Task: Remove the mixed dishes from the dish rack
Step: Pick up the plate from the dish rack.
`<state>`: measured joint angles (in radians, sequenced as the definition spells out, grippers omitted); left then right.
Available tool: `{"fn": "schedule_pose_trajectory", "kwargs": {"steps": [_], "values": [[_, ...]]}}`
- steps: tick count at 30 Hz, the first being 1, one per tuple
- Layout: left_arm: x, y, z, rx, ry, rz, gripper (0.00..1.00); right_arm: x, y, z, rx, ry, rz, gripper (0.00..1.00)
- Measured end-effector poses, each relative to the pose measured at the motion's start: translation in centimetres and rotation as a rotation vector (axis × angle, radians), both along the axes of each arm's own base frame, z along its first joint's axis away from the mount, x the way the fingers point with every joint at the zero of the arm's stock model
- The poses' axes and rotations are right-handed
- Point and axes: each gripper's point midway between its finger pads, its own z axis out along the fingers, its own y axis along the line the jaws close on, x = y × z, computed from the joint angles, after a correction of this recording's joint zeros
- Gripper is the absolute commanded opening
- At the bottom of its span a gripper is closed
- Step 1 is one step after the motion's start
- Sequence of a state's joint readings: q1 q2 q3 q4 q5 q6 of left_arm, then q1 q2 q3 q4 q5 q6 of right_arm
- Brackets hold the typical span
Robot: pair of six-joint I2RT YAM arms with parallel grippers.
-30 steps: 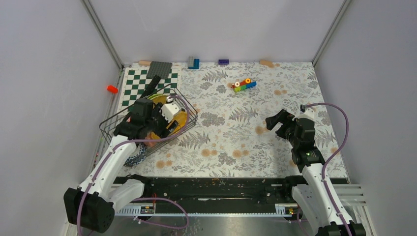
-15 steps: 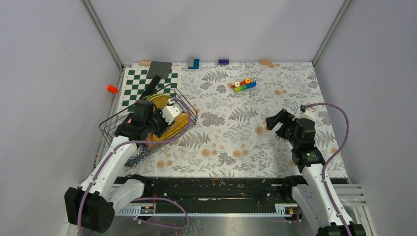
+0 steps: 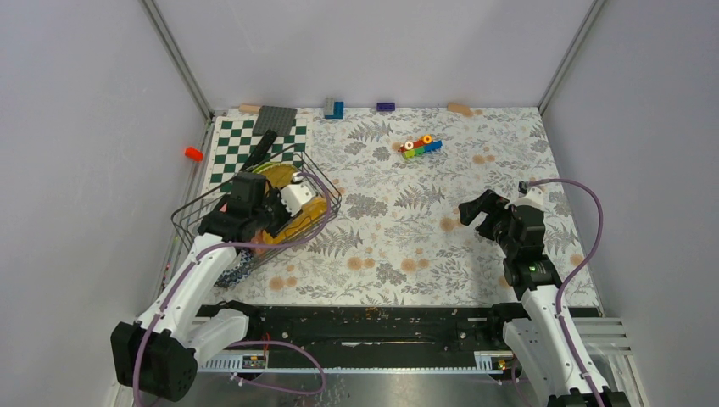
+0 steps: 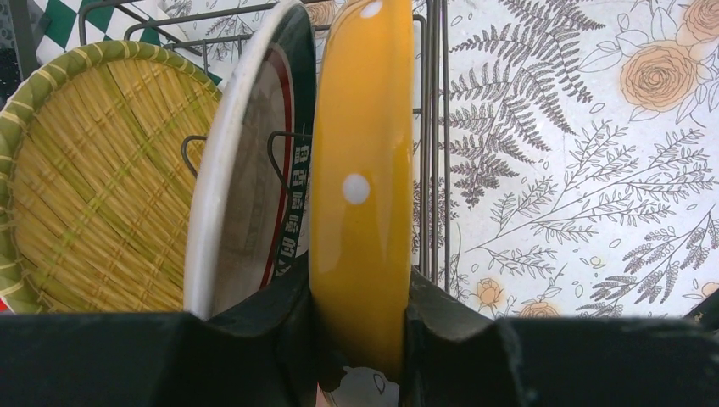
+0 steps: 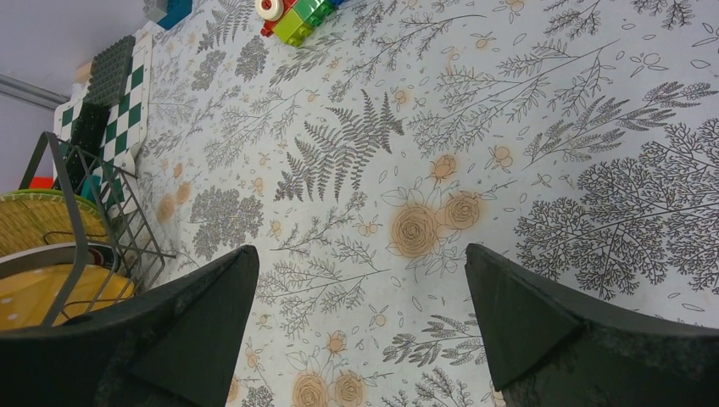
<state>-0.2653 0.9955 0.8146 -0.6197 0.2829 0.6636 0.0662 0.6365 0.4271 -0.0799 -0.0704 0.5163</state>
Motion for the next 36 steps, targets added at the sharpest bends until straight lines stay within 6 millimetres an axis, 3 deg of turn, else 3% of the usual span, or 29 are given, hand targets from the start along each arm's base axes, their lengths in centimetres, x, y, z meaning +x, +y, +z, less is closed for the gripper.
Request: {"fn": "schedule_pose_trajectory", "kwargs": {"steps": [14,23,36], "values": [[-0.5,-1.2,1.5,0.059,-0.052,-0.095,0.00,-0.1,-0.1,0.1,-0.013,-0.007,0.005,0.99],[0.4,-0.8,2.4,0.104,-0.121,-0.073,0.00,-0.2,-0.1,0.5,-0.020,-0.023,0.007,0.99],[0.0,-1.1,3.7,0.138,-0.189,-0.114,0.00,-0.2,-0.2,0.5,-0.026,-0.024,0.004,0.99]]}}
